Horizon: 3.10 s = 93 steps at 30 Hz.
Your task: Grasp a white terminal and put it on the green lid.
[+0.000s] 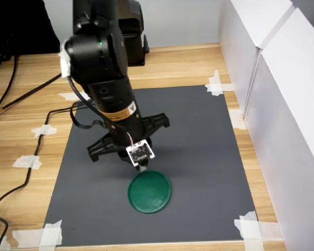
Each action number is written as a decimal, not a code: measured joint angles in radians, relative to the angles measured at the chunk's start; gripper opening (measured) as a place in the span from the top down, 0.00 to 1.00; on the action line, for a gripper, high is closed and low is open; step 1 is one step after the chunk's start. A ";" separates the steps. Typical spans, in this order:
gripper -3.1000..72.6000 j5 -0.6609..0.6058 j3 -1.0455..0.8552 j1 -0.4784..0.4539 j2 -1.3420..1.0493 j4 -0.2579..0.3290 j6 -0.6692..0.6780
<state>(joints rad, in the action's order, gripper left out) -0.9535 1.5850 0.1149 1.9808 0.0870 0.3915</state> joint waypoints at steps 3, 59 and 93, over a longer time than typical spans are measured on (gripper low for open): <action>0.84 0.041 0.000 0.004 0.017 -0.005 -0.027; 0.41 0.087 -0.265 -0.053 -0.516 0.033 -0.079; 0.98 0.844 -1.471 -0.118 -1.726 0.112 -0.094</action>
<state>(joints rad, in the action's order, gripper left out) -0.1090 0.1145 -0.0029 0.2546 0.1990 0.2977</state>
